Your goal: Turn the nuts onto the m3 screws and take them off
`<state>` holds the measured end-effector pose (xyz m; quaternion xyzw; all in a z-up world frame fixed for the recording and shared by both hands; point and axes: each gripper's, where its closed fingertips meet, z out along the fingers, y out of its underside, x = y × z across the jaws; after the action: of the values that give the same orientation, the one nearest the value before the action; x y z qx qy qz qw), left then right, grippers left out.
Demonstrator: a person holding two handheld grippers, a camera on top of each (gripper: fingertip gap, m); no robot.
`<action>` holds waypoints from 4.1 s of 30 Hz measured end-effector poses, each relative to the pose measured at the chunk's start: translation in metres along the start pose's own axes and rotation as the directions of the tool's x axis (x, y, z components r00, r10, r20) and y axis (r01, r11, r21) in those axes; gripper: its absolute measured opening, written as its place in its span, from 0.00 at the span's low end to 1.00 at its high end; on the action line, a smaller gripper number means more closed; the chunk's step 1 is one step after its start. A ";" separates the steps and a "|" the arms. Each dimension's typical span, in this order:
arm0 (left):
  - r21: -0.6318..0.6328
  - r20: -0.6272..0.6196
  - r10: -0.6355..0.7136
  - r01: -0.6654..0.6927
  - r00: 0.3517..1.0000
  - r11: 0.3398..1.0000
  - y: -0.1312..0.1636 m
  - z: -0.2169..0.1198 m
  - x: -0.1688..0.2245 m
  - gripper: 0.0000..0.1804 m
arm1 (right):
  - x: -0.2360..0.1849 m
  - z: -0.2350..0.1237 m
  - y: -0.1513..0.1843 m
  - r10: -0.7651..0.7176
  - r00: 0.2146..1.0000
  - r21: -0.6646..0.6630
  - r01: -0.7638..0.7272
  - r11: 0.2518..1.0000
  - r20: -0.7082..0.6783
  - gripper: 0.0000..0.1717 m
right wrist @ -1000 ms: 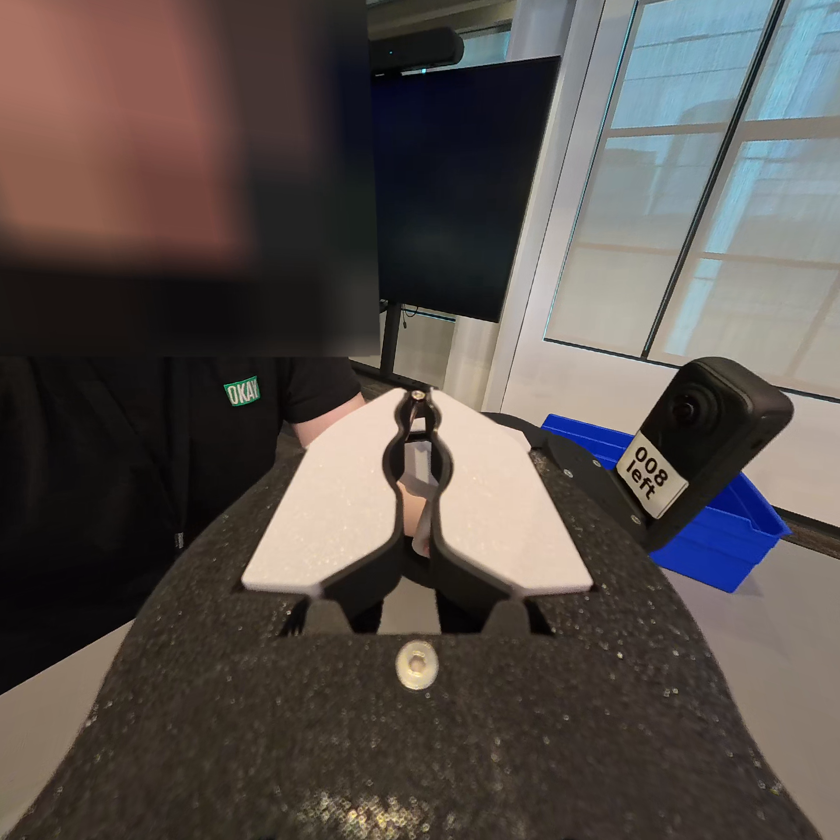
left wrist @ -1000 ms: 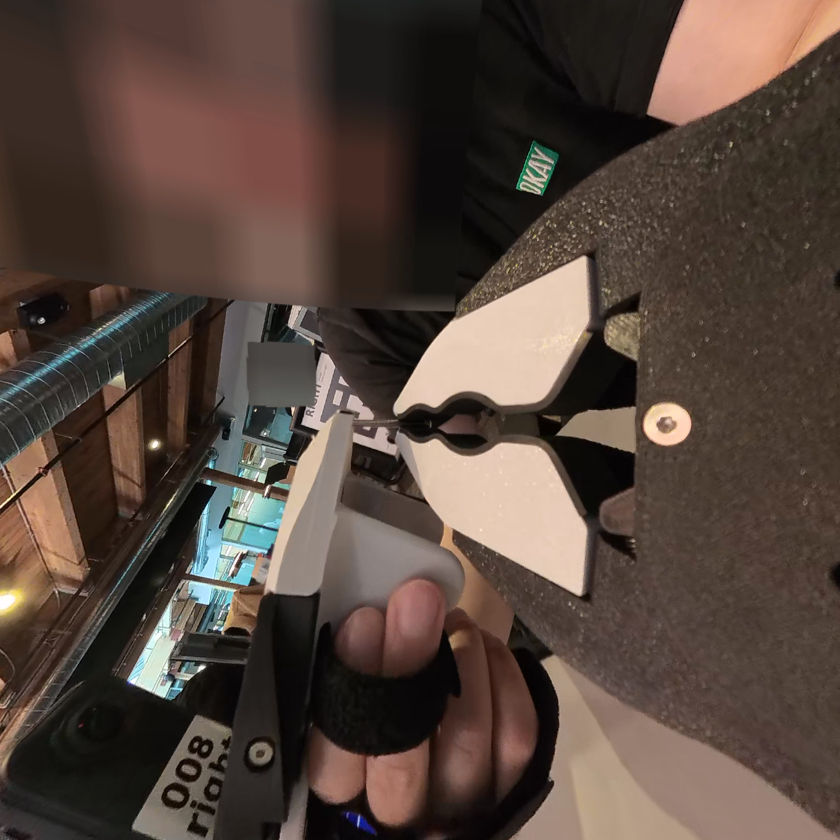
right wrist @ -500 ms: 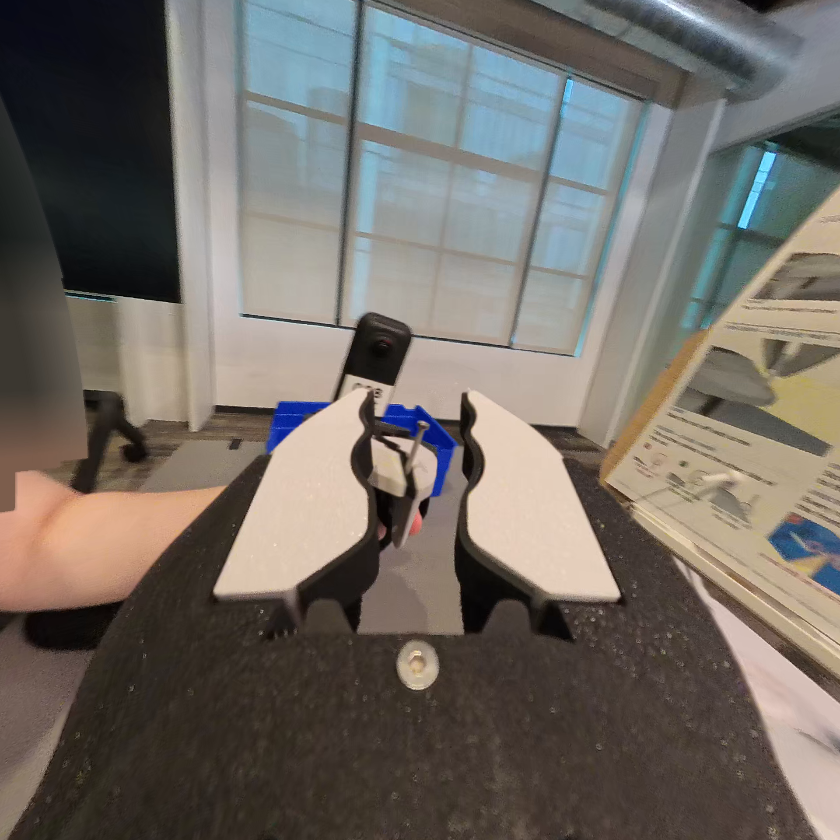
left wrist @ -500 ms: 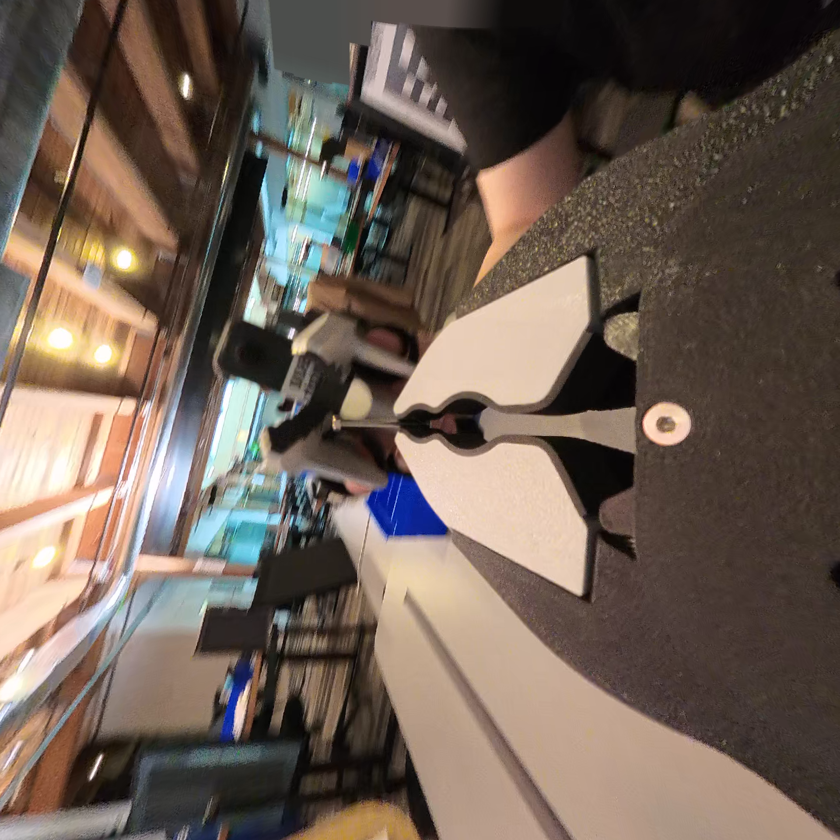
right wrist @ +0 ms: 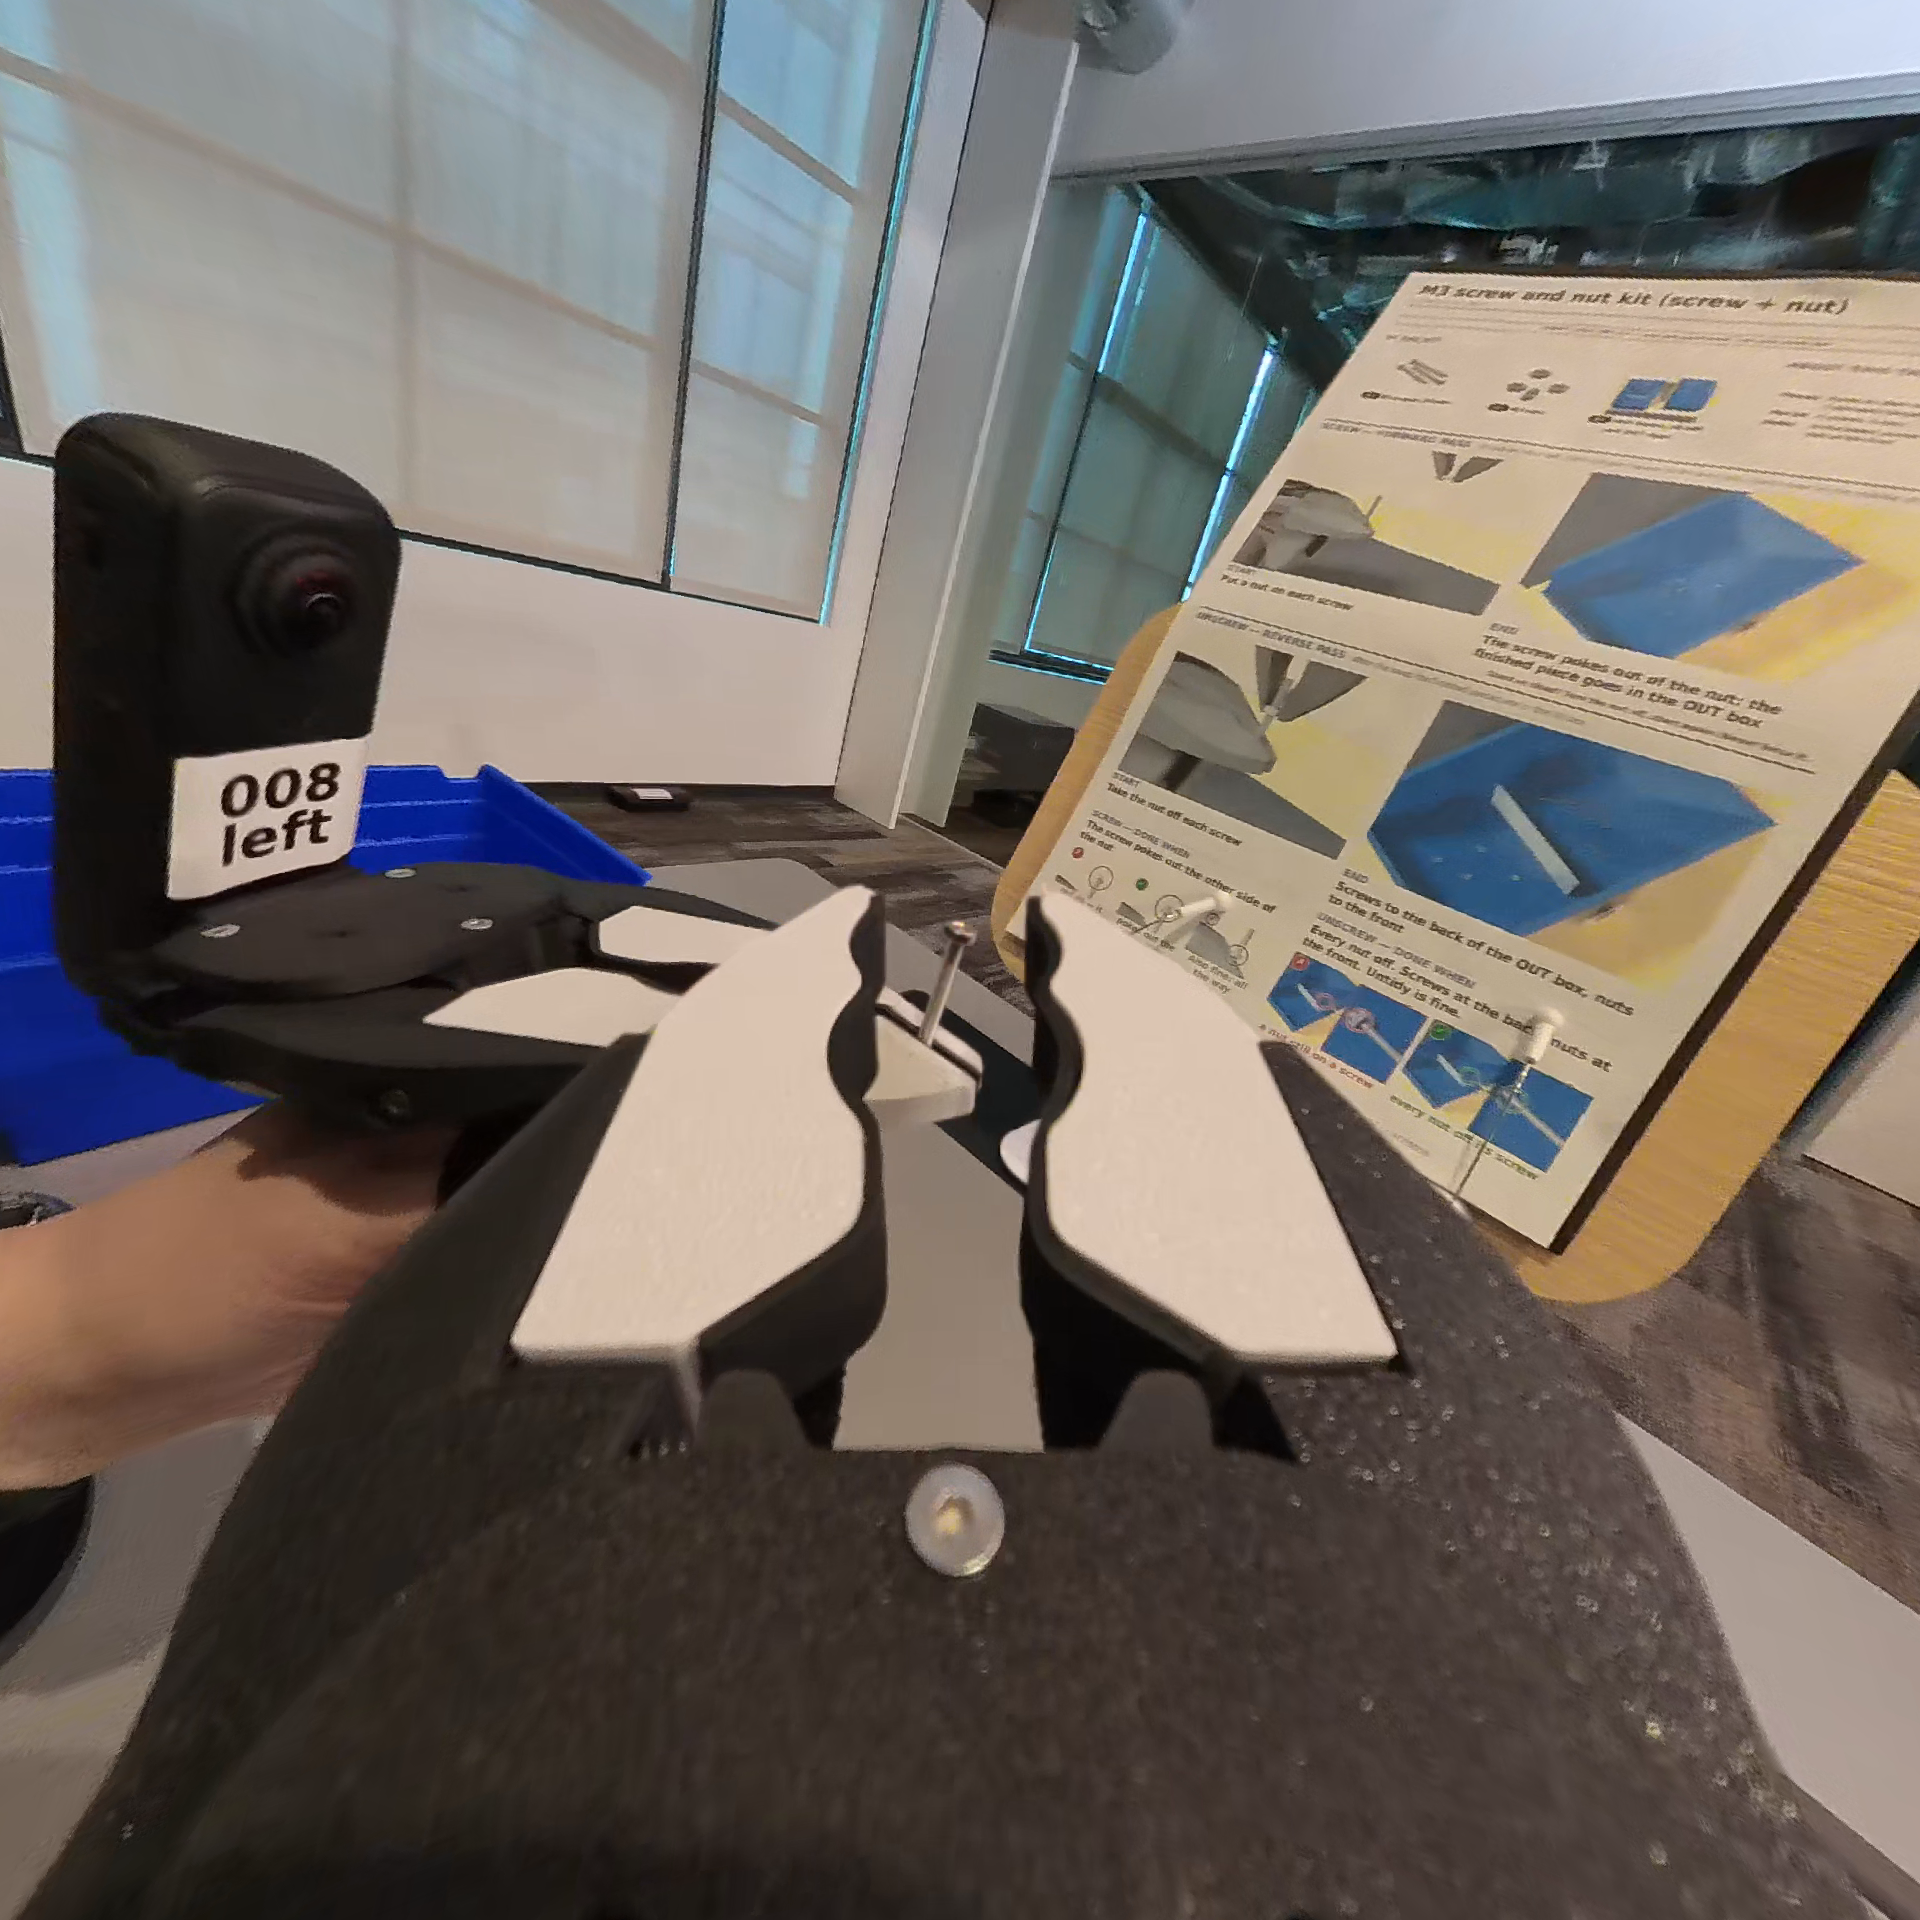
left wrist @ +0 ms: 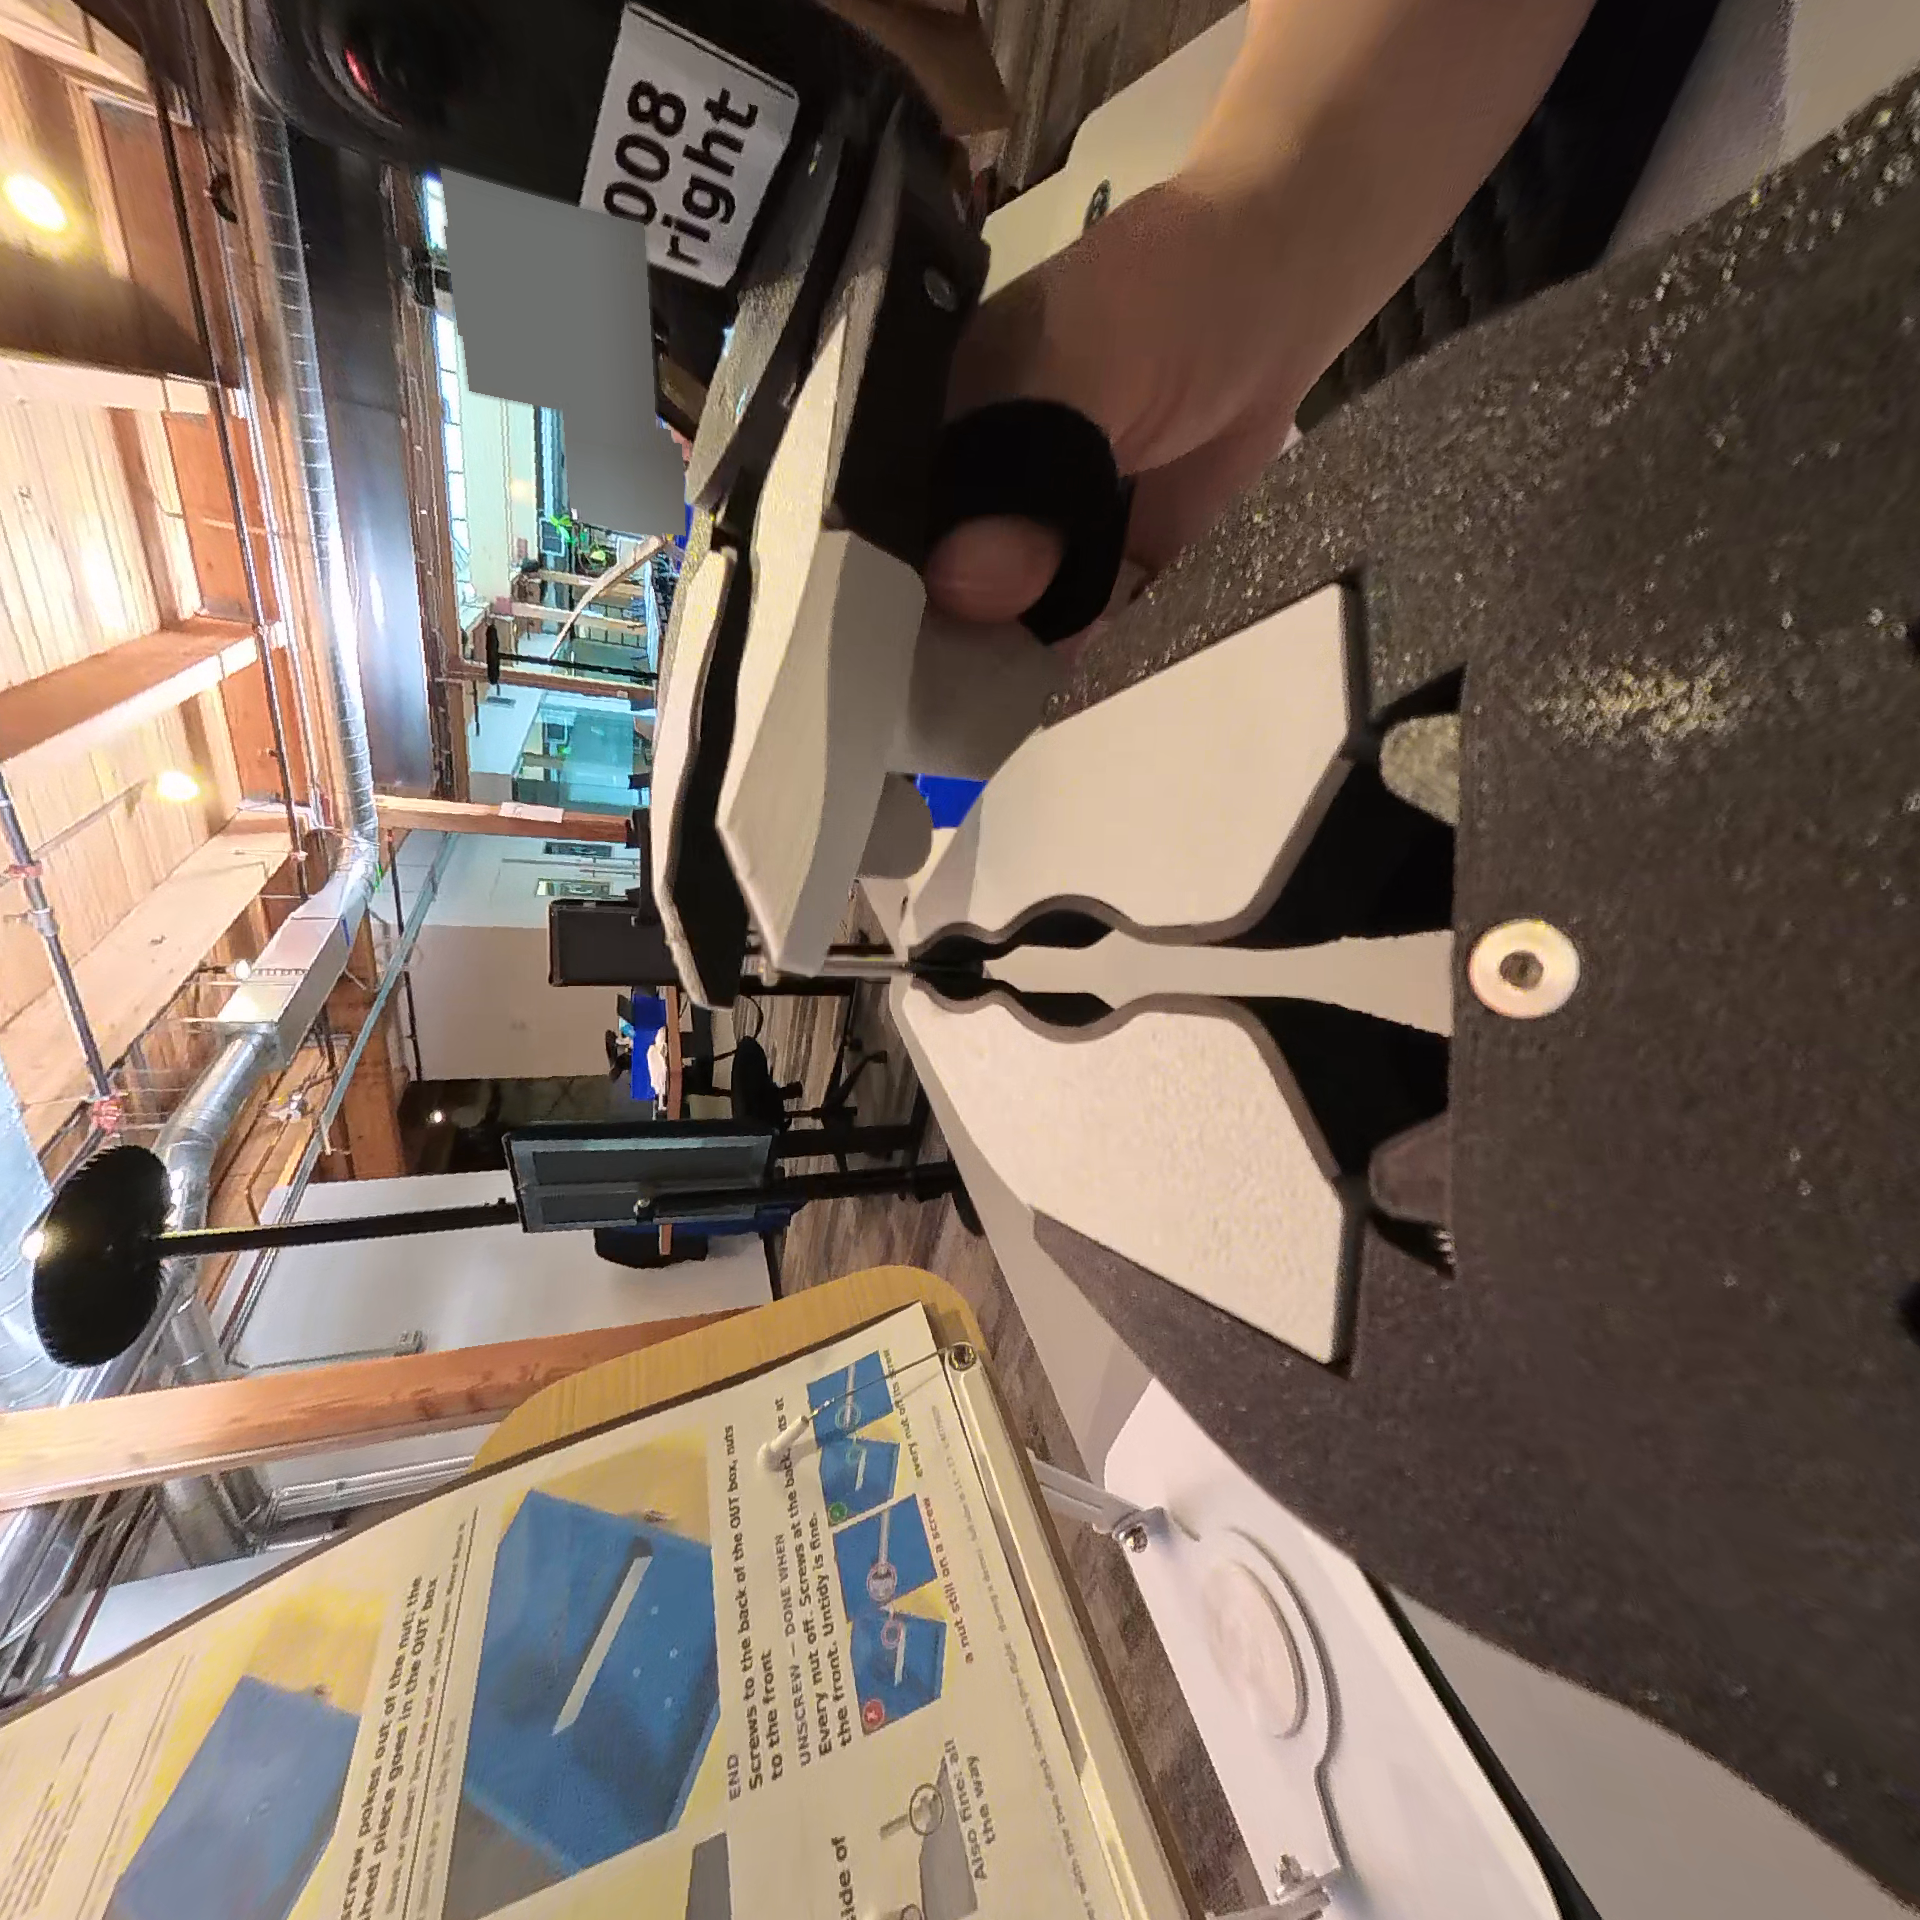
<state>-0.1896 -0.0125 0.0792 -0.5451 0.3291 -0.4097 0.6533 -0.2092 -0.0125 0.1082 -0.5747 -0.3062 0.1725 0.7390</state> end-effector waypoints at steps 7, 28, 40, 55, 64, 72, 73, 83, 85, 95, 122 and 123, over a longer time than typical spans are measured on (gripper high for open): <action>0.005 -0.013 -0.003 0.003 1.000 1.000 -0.003 0.000 0.003 0.01 | 0.001 -0.001 0.003 0.056 0.998 -0.019 -0.056 0.998 0.027 0.05; -0.170 -0.633 -0.235 0.164 0.737 0.972 -0.018 -0.043 0.071 0.01 | -0.055 -0.047 -0.028 0.013 0.707 0.136 -0.153 0.979 0.707 0.03; -0.344 -0.821 -0.425 0.263 0.382 0.901 -0.012 -0.066 0.110 0.01 | -0.078 -0.085 -0.029 0.003 0.359 0.140 -0.370 0.918 0.933 0.03; -0.476 -0.831 -0.535 0.305 0.151 0.825 -0.010 -0.075 0.129 0.01 | -0.085 -0.100 -0.029 -0.019 0.239 0.116 -0.403 0.908 0.971 0.03; -0.435 -0.830 -0.510 0.309 0.227 0.846 -0.011 -0.071 0.122 0.01 | -0.081 -0.095 -0.028 -0.026 0.309 0.146 -0.373 0.916 0.951 0.03; -0.368 -0.790 -0.466 0.300 0.399 0.880 -0.006 -0.059 0.103 0.01 | -0.059 -0.071 -0.029 0.050 0.485 0.160 -0.382 0.910 0.873 0.18; -0.325 -0.759 -0.435 0.296 0.485 0.898 -0.005 -0.052 0.094 0.01 | -0.052 -0.064 -0.030 0.068 0.540 0.169 -0.379 0.910 0.839 0.18; -0.070 -0.189 -0.093 0.081 0.978 0.994 -0.003 -0.005 0.015 0.01 | 0.018 -0.020 -0.028 0.179 0.954 0.152 -0.219 0.964 0.241 0.18; -0.061 -0.079 -0.035 0.030 0.996 0.998 -0.002 -0.001 0.006 0.01 | 0.017 -0.015 -0.022 0.155 0.976 0.117 -0.174 0.978 0.155 0.18; -0.032 0.069 0.151 -0.149 0.986 0.988 -0.008 0.000 0.004 0.01 | 0.003 -0.005 -0.009 0.061 0.998 0.028 -0.061 0.998 0.000 0.14; -0.059 -0.187 0.002 -0.013 0.982 0.998 -0.015 -0.008 0.021 0.01 | -0.010 -0.013 -0.016 0.108 0.939 0.075 -0.139 0.987 0.328 0.03; -0.068 -0.217 -0.026 0.012 0.976 0.998 -0.015 -0.009 0.024 0.01 | -0.011 -0.015 -0.017 0.142 0.919 0.075 -0.182 0.980 0.369 0.03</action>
<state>-0.1893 -0.0385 0.0929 -0.5215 0.4068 -0.4619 0.5909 -0.2096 -0.0348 0.1190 -0.5158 -0.3783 0.3523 0.6832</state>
